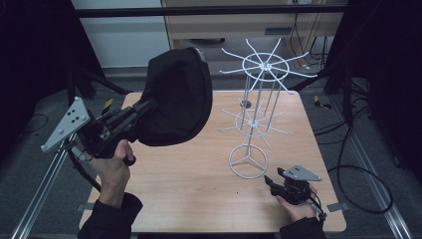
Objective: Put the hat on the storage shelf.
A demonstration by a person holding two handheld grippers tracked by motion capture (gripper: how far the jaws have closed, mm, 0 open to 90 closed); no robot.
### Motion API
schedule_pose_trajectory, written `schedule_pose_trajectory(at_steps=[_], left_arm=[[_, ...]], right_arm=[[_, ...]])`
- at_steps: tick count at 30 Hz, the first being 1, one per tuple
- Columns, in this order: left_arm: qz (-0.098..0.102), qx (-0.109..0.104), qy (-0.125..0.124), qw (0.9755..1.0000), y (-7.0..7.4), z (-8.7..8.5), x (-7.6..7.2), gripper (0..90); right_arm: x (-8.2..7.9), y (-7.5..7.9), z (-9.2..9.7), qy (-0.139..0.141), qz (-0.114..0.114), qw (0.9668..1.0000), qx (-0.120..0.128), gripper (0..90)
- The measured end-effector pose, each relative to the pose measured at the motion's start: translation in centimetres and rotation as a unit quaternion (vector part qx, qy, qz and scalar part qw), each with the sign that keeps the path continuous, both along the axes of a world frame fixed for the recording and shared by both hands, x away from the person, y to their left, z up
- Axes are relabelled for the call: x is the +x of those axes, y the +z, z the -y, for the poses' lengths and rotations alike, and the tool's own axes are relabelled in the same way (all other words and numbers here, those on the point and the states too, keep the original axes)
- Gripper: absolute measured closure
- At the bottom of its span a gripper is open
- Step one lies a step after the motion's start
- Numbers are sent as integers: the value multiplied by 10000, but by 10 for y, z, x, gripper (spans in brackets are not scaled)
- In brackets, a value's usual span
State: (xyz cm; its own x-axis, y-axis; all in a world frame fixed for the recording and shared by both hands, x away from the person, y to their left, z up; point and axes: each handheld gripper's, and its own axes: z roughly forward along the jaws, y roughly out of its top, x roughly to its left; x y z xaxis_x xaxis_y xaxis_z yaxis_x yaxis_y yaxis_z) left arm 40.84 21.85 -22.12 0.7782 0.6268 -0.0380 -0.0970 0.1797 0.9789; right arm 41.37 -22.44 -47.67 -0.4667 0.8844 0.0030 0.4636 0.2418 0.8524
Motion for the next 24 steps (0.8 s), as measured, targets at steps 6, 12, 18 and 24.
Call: schedule_pose_trajectory(at_steps=[6, 12, 18, 24], left_arm=[[95, 60, -102, 9999, 10, 11, 2, 862], [67, 135, -254, 9996, 14, 29, 11, 862], [-26, 195, -362, 9992, 10, 41, 21, 862], [-171, 302, -424, 9985, 0, 48, 27, 861]], right_arm=[[0, 0, 0, 1, -6, 10000, 8, 426], [0, 0, 0, -1, -10, 10000, 10, 426], [0, 0, 0, 7, -6, 10000, 12, 426], [0, 0, 0, 13, -10, 10000, 6, 427]])
